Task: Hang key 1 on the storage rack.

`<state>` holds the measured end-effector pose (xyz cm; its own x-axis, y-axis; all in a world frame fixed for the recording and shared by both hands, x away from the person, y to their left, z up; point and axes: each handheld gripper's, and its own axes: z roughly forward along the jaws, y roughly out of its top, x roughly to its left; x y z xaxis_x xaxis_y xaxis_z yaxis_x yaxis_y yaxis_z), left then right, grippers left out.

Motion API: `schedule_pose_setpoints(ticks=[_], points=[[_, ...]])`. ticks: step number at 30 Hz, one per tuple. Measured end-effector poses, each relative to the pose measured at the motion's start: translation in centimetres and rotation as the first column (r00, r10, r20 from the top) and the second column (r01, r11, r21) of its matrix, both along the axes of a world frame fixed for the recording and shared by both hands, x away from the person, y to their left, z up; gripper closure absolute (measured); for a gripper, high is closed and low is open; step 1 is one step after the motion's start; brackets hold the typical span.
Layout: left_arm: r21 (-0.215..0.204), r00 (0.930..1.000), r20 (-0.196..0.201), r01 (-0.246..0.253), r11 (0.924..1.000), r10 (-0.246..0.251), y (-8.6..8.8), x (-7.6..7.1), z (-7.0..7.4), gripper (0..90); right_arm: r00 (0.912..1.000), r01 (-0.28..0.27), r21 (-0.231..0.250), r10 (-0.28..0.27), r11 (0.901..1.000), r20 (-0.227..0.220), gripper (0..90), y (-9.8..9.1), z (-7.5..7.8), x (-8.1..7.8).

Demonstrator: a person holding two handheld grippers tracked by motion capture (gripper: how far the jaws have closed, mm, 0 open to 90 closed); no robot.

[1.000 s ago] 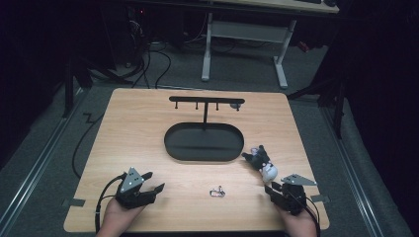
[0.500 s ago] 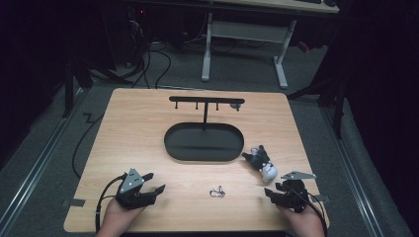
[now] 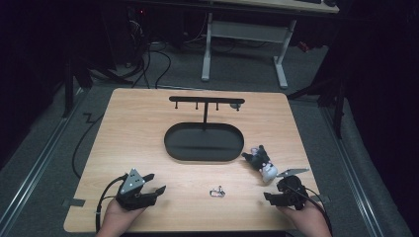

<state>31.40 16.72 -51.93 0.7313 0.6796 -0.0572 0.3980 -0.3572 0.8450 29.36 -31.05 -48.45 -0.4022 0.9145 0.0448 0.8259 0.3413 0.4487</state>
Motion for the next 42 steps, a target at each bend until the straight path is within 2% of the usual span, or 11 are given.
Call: schedule_pose_setpoints(ticks=[12,18,27,30,37,42], points=[[0.011,1.0,0.001,0.01,0.9999,-0.01,-0.1,0.0,0.0,37.5,0.9954,-0.028,-0.051,0.024,0.9983,-0.093,33.9,-0.1,0.4,1.1],[0.011,0.9999,0.003,0.011,0.9999,-0.011,0.0,-0.1,0.0,37.4,0.9932,-0.023,-0.046,0.017,0.9987,-0.115,33.6,-0.5,1.0,1.9],[0.016,0.9998,0.0,0.018,0.9997,-0.018,-0.1,0.0,0.0,37.4,0.986,-0.044,-0.077,0.031,0.9961,-0.164,29.3,-0.3,1.8,3.4],[0.017,0.9998,-0.002,0.019,0.9997,-0.019,-0.1,0.0,0.0,37.4,0.985,-0.055,-0.094,0.039,0.9941,-0.168,26.5,-0.3,2.1,3.9],[0.021,0.9997,-0.003,0.023,0.9995,-0.023,-0.1,0.0,0.0,37.4,0.9797,-0.063,-0.099,0.042,0.9931,-0.196,22.1,-0.1,2.6,5.2],[0.022,0.9997,-0.002,0.025,0.9994,-0.025,-0.1,0.0,0.0,37.4,0.9753,-0.085,-0.133,0.055,0.9875,-0.214,19.7,0.5,2.6,6.3]])
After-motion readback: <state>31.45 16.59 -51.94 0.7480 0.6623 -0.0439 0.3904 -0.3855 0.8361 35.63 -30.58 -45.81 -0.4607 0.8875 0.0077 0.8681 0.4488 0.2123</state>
